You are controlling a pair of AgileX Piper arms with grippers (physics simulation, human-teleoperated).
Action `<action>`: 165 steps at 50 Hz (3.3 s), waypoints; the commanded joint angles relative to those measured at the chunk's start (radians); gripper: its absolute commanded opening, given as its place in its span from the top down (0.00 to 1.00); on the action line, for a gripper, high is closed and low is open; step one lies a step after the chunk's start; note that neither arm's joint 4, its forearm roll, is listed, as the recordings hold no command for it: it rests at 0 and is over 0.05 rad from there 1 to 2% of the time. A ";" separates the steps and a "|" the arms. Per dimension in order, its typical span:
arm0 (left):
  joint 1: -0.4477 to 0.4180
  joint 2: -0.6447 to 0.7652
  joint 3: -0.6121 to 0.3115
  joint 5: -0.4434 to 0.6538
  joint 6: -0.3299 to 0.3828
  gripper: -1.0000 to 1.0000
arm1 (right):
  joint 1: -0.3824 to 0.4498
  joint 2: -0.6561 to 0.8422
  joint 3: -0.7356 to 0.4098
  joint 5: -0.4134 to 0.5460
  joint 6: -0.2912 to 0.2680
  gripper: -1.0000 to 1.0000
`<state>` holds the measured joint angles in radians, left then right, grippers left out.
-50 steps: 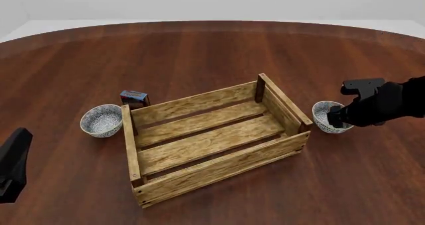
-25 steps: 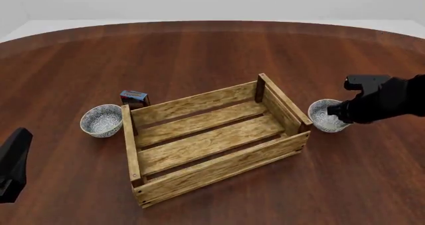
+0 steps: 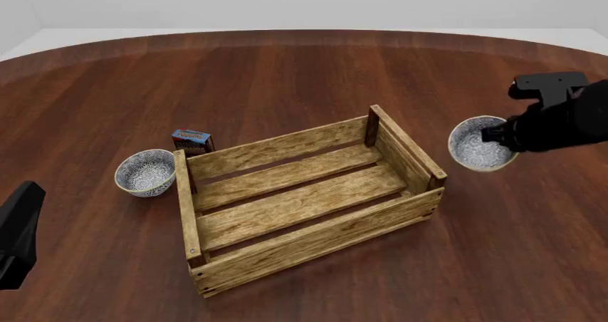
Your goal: Stack the right bowl on the left bowl and place them in the tray.
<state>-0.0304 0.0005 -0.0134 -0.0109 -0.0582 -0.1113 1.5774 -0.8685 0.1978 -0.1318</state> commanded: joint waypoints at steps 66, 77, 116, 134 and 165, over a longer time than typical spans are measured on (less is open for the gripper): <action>-0.085 0.129 -0.077 -0.036 0.023 0.00 | 0.478 -0.429 0.041 -0.140 0.227 1.00; -0.183 0.320 -0.123 -0.173 0.025 0.00 | 0.479 -0.390 0.061 -0.204 0.235 1.00; -0.580 0.854 -0.558 -0.276 0.068 0.00 | 0.494 -0.360 0.067 -0.251 0.238 1.00; -0.714 0.944 -0.642 -0.273 0.066 0.00 | 0.490 -0.340 0.064 -0.258 0.239 1.00; -0.712 1.268 -0.817 -0.337 0.052 0.00 | 0.505 -0.288 0.058 -0.275 0.242 1.00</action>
<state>-0.7399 1.1590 -0.7704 -0.3350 0.0064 0.3851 1.2725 -0.8039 -0.0685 0.1047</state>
